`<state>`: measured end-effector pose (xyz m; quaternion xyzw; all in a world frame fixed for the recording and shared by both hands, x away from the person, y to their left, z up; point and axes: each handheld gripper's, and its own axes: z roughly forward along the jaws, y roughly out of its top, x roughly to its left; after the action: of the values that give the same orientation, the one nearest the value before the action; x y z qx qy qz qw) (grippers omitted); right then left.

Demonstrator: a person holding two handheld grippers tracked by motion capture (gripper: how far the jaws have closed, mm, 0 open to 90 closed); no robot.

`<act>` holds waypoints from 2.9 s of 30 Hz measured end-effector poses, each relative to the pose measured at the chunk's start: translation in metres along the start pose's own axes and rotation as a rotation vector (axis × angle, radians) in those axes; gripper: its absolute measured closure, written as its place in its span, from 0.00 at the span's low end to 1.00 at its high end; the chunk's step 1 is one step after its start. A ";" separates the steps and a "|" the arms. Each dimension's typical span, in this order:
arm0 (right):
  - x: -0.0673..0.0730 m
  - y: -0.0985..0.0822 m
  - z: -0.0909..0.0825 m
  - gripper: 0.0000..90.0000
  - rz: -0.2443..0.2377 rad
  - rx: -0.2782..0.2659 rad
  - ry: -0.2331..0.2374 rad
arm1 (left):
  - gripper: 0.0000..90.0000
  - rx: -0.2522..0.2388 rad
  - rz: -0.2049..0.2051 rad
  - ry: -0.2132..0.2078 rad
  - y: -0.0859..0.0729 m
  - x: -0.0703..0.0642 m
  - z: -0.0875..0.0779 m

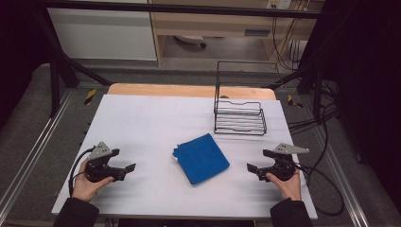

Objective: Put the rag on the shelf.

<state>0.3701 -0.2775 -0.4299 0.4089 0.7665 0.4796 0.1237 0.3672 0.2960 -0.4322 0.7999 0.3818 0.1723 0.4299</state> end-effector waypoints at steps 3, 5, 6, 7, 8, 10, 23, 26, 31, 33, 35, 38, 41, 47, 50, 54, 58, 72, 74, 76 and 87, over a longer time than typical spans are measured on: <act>0.000 0.000 0.000 0.01 0.000 -0.001 -0.003 | 0.09 -0.001 0.001 0.003 0.000 0.000 0.000; 0.000 0.000 -0.001 0.01 0.002 -0.002 -0.002 | 0.09 -0.001 0.000 0.002 -0.001 -0.001 0.000; 0.000 0.000 -0.001 0.01 0.004 -0.002 -0.004 | 0.09 -0.003 -0.001 0.003 -0.001 -0.001 0.000; 0.000 0.000 -0.001 0.01 0.004 -0.001 -0.005 | 0.09 -0.001 0.001 0.002 -0.001 -0.001 -0.001; 0.001 0.000 -0.001 0.01 0.007 0.002 -0.006 | 0.09 -0.001 0.001 0.002 -0.001 -0.001 -0.001; 0.002 0.001 0.000 0.01 0.002 0.004 -0.008 | 0.09 -0.003 0.001 0.002 -0.002 -0.001 -0.001; 0.023 0.009 0.012 0.04 -0.025 0.022 0.004 | 0.09 -0.004 -0.003 0.008 -0.003 0.000 -0.002; 0.029 0.010 0.017 0.05 -0.023 0.029 0.006 | 0.09 -0.002 -0.007 0.009 -0.003 0.001 -0.002; 0.040 0.013 0.026 0.07 -0.045 0.046 0.003 | 0.09 -0.004 -0.005 0.013 -0.003 0.001 -0.003; 0.045 0.015 0.031 0.08 -0.051 0.052 0.003 | 0.09 -0.005 -0.006 0.014 -0.003 0.001 -0.003; 0.051 0.016 0.035 0.09 -0.053 0.061 0.011 | 0.09 -0.006 -0.008 0.015 -0.003 0.001 -0.003; 0.060 0.018 0.043 0.10 -0.063 0.074 0.022 | 0.10 -0.008 -0.009 0.016 -0.003 0.002 -0.003; 0.068 0.019 0.049 0.11 -0.064 0.083 0.033 | 0.10 -0.008 -0.009 0.018 -0.003 0.002 -0.003; 0.086 0.022 0.063 0.17 -0.096 0.115 0.061 | 0.10 -0.011 -0.014 0.020 -0.003 0.002 -0.003; 0.097 0.023 0.070 0.23 -0.123 0.131 0.082 | 0.11 -0.008 -0.012 0.022 -0.003 0.002 -0.003; 0.112 0.024 0.078 0.29 -0.151 0.130 0.121 | 0.11 -0.010 -0.011 0.026 -0.003 0.002 -0.004; 0.126 0.024 0.087 0.38 -0.165 0.148 0.155 | 0.11 -0.009 -0.010 0.028 -0.003 0.003 -0.004; 0.156 0.018 0.116 0.66 -0.225 0.226 0.205 | 0.11 -0.007 -0.011 0.030 -0.003 0.003 -0.005; 0.160 0.014 0.121 0.70 -0.240 0.243 0.196 | 0.12 -0.006 -0.009 0.030 -0.003 0.003 -0.005; 0.160 0.012 0.123 0.75 -0.246 0.249 0.181 | 0.12 -0.006 -0.009 0.030 -0.003 0.003 -0.005; 0.159 0.011 0.123 0.94 -0.281 0.243 0.144 | 0.12 -0.004 -0.008 0.035 -0.003 0.003 -0.005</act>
<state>0.3461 -0.0786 -0.4514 0.2745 0.8751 0.3896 0.0842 0.3648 0.3019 -0.4319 0.7943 0.3923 0.1852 0.4253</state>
